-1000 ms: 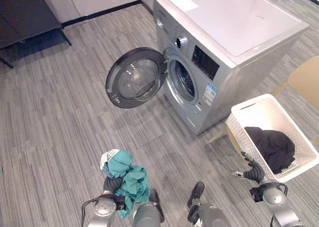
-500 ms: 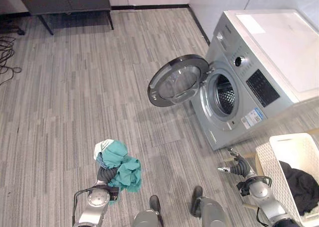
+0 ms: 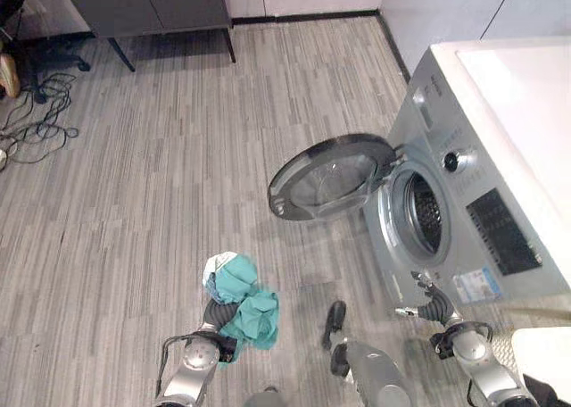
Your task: Grab the laundry basket,head to the washer,open it,put in the laundry and shut it.
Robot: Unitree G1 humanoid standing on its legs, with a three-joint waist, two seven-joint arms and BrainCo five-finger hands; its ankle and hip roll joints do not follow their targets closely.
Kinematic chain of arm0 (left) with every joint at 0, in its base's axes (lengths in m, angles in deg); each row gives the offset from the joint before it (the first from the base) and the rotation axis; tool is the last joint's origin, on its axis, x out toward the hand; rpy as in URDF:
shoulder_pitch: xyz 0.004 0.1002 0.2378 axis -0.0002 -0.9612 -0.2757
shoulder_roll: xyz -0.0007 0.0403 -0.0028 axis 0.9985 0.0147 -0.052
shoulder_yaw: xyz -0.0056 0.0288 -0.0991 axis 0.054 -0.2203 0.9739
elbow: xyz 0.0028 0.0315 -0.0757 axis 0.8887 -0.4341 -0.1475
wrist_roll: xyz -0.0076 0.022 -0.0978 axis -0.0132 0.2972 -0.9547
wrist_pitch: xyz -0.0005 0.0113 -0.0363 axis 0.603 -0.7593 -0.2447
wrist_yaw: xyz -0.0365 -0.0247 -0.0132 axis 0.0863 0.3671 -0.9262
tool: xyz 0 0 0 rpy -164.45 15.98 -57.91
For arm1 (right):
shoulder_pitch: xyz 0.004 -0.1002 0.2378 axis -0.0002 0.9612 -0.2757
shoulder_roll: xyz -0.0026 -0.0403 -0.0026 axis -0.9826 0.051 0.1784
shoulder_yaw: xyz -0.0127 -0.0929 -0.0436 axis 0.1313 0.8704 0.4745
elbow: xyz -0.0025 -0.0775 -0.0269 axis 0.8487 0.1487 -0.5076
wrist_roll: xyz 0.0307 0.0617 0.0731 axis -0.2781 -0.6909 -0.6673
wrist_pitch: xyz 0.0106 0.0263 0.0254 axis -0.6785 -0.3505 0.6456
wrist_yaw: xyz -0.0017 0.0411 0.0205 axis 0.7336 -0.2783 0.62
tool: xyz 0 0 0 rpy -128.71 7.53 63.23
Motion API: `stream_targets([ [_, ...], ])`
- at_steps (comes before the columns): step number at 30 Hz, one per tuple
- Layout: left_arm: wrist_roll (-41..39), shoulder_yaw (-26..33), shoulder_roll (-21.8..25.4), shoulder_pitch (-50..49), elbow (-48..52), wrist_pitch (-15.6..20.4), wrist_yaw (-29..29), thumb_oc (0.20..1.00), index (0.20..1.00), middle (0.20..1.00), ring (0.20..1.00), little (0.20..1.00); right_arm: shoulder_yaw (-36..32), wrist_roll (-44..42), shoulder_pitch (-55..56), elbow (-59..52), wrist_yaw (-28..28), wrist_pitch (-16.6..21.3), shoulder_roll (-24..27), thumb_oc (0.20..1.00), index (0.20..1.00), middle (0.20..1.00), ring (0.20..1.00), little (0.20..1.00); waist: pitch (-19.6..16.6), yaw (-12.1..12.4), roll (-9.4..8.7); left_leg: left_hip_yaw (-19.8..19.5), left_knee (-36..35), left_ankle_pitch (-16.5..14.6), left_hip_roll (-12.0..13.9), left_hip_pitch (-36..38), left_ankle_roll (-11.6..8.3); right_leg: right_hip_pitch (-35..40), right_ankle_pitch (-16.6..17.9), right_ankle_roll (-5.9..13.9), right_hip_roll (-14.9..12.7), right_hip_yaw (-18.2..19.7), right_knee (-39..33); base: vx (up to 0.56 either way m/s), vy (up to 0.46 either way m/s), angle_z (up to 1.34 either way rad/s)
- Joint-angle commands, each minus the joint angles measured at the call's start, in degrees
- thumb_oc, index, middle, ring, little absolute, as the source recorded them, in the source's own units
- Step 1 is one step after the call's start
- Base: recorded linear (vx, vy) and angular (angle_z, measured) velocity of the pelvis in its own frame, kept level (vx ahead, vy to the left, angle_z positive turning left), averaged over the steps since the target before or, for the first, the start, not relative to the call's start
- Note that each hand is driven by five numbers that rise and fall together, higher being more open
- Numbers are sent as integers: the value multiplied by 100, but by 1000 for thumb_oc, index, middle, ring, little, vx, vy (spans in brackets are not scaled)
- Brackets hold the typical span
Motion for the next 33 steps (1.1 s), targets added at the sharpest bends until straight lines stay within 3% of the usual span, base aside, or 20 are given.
stream_targets([
  [1,249,-13,123,90,304,322,-20,200,200,200,200,200,19,-8,115,-132,37,190,170,1000,1000,1000,1000,1000,-254,-114,-148,409,368,9,-337,-530,90,417,-385,365,-309,257,-149,83,1,-48],
  [4,322,-96,139,155,298,305,4,200,200,200,200,200,17,-14,61,-99,108,178,219,1000,1000,1000,1000,1000,-231,-36,-324,490,-30,-312,-213,-1117,298,670,-543,408,-410,530,-203,178,43,-49],
  [6,359,-125,159,166,316,300,11,200,200,200,200,200,19,-12,65,-100,119,179,214,1000,1000,1000,1000,1000,-212,-6,-360,423,-196,-241,-199,-1248,288,721,-568,412,-415,625,-194,132,47,-58],
  [9,437,-182,209,200,318,287,54,200,200,200,200,200,45,-3,84,-35,161,175,202,1000,1000,1000,1000,1000,-142,111,-388,65,-743,381,-119,-1645,147,930,-701,369,-312,885,-173,200,94,-50],
  [10,443,-250,223,251,340,285,90,200,200,200,200,200,102,27,58,25,182,167,187,1000,1000,1000,1000,1000,-91,234,-356,-475,-1206,830,-107,-1882,41,1043,-820,345,-207,1149,-107,278,170,-70],
  [11,437,-275,214,277,333,289,117,200,200,200,200,200,124,42,37,64,196,170,183,1000,1000,1000,1000,1000,-85,272,-341,-772,-1368,949,-113,-1948,9,1094,-872,351,-176,1299,-62,214,139,-85],
  [12,436,-277,213,282,331,290,117,200,200,200,200,200,122,43,34,65,196,170,182,1000,1000,1000,1000,1000,-97,268,-339,-777,-1391,977,-114,-1961,10,1074,-858,350,-175,1294,-66,164,127,-103],
  [14,389,-363,195,382,347,291,166,200,200,200,200,200,167,105,-64,139,249,153,197,1000,1000,1000,1000,1000,-105,323,-280,-1372,-1538,1118,-115,-2085,-67,1192,-1024,379,-124,1775,139,408,410,-121],
  [15,427,-461,158,376,348,291,88,200,200,200,200,200,100,168,-5,131,188,148,134,1000,1000,1000,1000,1000,-260,219,-196,-1154,-1416,968,-61,-1915,-36,1291,-1101,483,-286,2055,239,473,509,-134],
  [17,441,-488,192,395,356,291,80,200,200,200,200,200,75,160,17,110,190,137,110,1000,1000,1000,1000,1000,-284,211,-218,-1047,-1313,899,-85,-1931,12,1287,-1130,509,-362,2160,274,277,342,-138],
  [19,485,-523,283,527,329,282,91,200,200,200,200,200,35,97,-15,108,173,98,-15,1000,1000,1000,1000,1000,-313,101,-276,-592,-960,622,-142,-1909,150,1243,-1092,644,-624,2389,308,223,363,-92],
  [23,517,-442,410,614,413,280,169,200,200,200,200,200,97,134,-172,189,147,64,-132,1000,1000,1000,1000,1000,-330,59,-309,-71,-804,320,-143,-1811,304,1007,-951,755,-752,2617,460,89,251,-82],
  [25,519,-356,539,724,532,295,240,200,200,200,200,200,179,129,-346,172,143,80,-187,1000,1000,1000,1000,1000,-299,116,-301,306,-878,255,-64,-1717,363,687,-802,792,-824,2376,710,7,220,-132],
  [27,574,-311,642,770,586,299,288,200,200,200,200,200,326,165,-430,102,96,100,-231,1000,1000,1000,1000,1000,-236,196,-296,794,-986,165,-60,-1440,432,450,-726,778,-988,1360,1023,23,234,-161],
  [28,574,-311,642,770,586,299,288,200,200,200,200,200,326,165,-430,102,96,100,-231,1000,1000,1000,1000,1000,-235,197,-296,795,-987,166,-60,-1439,432,451,-726,778,-988,1361,1023,110,221,-166],
  [30,606,-287,674,764,596,282,302,200,200,200,200,200,355,177,-434,133,101,86,-222,1000,1000,1000,1000,1000,-214,220,-313,955,-1090,-38,-156,-1160,426,364,-834,766,-925,809,1088,123,117,-107],
  [31,576,-203,691,685,671,274,306,200,200,200,200,200,394,196,-461,223,124,66,-227,1000,1000,1000,1000,1000,-226,355,-305,1302,-1098,-113,-133,-999,430,409,-847,629,-1093,-222,1007,41,50,-77],
  [32,575,-202,693,680,675,272,305,200,200,200,200,200,397,197,-461,227,127,68,-230,1000,1000,1000,1000,1000,-220,351,-304,1298,-1100,-115,-131,-989,428,425,-849,626,-1089,-230,1001,46,24,-133],
  [33,563,-180,674,629,716,267,276,200,200,200,200,200,397,195,-442,255,140,65,-245,1000,1000,1000,1000,1000,-239,381,-307,1435,-1119,-119,-111,-920,417,496,-851,589,-1144,-597,933,127,-85,-145],
])
